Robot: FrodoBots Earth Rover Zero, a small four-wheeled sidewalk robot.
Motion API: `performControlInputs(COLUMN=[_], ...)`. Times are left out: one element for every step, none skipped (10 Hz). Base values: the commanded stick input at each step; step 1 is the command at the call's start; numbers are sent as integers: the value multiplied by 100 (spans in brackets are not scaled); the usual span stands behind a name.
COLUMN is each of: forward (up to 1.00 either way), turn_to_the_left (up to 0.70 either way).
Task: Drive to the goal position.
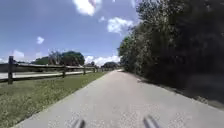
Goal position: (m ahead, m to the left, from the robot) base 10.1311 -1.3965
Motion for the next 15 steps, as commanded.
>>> performControlInputs(forward=[50, 50, 50, 50, 50, 50, 50, 50, 50, 50, 50, 50, 50, 50, 50], turn_to_the_left=[0, 0, 0, 0, 0, 0, 0, 0, 0, 0, 0, 0, 0, 0, 0])
